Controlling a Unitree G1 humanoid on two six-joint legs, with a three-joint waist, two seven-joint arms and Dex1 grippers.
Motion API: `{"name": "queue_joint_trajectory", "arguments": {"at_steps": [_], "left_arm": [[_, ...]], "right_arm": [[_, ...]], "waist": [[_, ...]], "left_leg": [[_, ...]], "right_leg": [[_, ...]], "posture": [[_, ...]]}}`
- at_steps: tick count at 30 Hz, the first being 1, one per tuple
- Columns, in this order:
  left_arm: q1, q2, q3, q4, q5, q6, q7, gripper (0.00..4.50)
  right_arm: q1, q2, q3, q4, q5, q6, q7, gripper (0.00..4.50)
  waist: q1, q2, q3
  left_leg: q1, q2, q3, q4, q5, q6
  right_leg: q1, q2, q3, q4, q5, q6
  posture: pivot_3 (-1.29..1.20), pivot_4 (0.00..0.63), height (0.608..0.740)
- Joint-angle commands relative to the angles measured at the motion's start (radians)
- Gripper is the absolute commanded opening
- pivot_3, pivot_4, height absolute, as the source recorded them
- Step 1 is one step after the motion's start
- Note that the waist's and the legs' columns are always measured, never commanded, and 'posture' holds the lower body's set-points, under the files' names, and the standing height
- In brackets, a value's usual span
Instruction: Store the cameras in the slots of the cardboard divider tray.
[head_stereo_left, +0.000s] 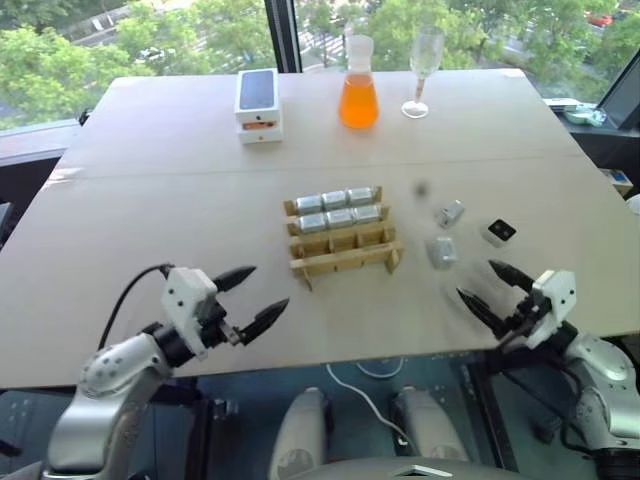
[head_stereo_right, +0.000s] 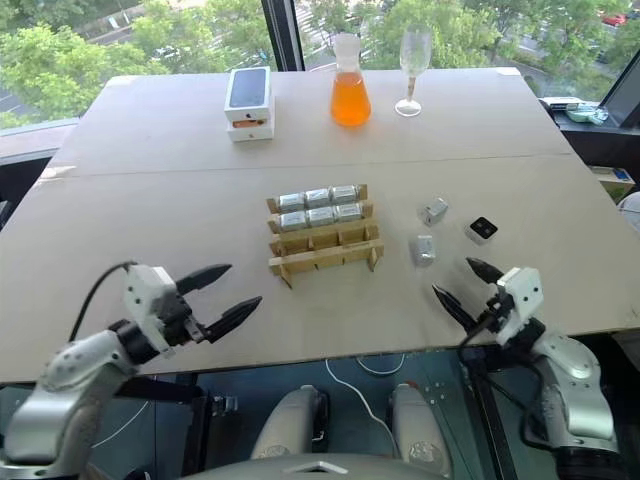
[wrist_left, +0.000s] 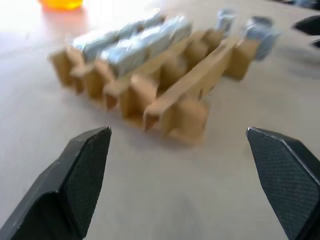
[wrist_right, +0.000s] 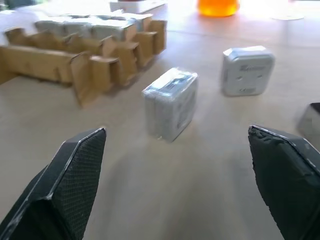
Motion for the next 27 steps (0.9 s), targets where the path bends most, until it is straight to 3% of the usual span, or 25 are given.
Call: {"name": "queue_joint_trajectory", "arguments": {"at_steps": [1, 8, 15, 23, 24, 27], "left_arm": [[0.014, 0.079, 0.05, -0.069, -0.089, 0.018, -0.122, 4.47], [-0.019, 0.178, 0.101, -0.079, -0.185, 0.066, -0.227, 4.47], [-0.054, 0.15, 0.095, -0.067, -0.219, 0.082, -0.217, 4.47], [-0.035, 0.135, 0.096, -0.057, -0.205, 0.074, -0.232, 4.47], [-0.032, 0.135, 0.099, -0.054, -0.207, 0.076, -0.234, 4.5], [-0.027, 0.133, 0.103, -0.046, -0.206, 0.073, -0.241, 4.5]], "right_arm": [[-0.006, 0.044, 0.033, -0.09, -0.074, 0.073, -0.156, 4.5], [0.006, 0.106, 0.123, -0.158, -0.137, 0.143, -0.264, 4.5], [-0.014, 0.183, 0.155, -0.151, -0.164, 0.186, -0.364, 4.5], [-0.054, 0.209, 0.169, -0.141, -0.164, 0.192, -0.374, 4.5], [-0.056, 0.205, 0.167, -0.139, -0.165, 0.203, -0.376, 3.92], [-0.057, 0.201, 0.159, -0.133, -0.154, 0.218, -0.373, 2.86]], "waist": [[-0.001, 0.0, 0.0], [0.001, 0.0, 0.0], [-0.001, 0.0, 0.0], [-0.003, -0.001, 0.0], [-0.003, -0.001, 0.0], [-0.002, -0.001, 0.0]], "left_leg": [[0.0, 0.0, 0.0, 0.0, 0.0, 0.0], [-0.001, 0.0, 0.0, -0.006, 0.0, 0.0], [-0.001, -0.001, 0.001, -0.011, 0.0, 0.0], [0.0, -0.002, 0.001, -0.011, 0.0, 0.0], [0.0, -0.002, 0.001, -0.011, 0.0, 0.0], [-0.001, -0.002, 0.002, -0.011, 0.0, 0.0]], "right_leg": [[0.0, 0.0, 0.0, 0.0, 0.0, 0.0], [-0.001, 0.0, -0.001, -0.005, 0.002, -0.003], [-0.001, 0.001, -0.002, -0.009, 0.002, -0.003], [-0.001, 0.001, -0.002, -0.009, 0.002, -0.003], [-0.001, 0.001, -0.002, -0.009, 0.002, -0.003], [0.0, 0.002, -0.002, -0.009, 0.002, -0.003]], "posture": [[0.0, 0.15, 0.74], [0.0, 0.15, 0.74], [0.0, 0.15, 0.74], [0.0, 0.15, 0.74], [0.0, 0.15, 0.74], [0.0, 0.15, 0.74]]}}
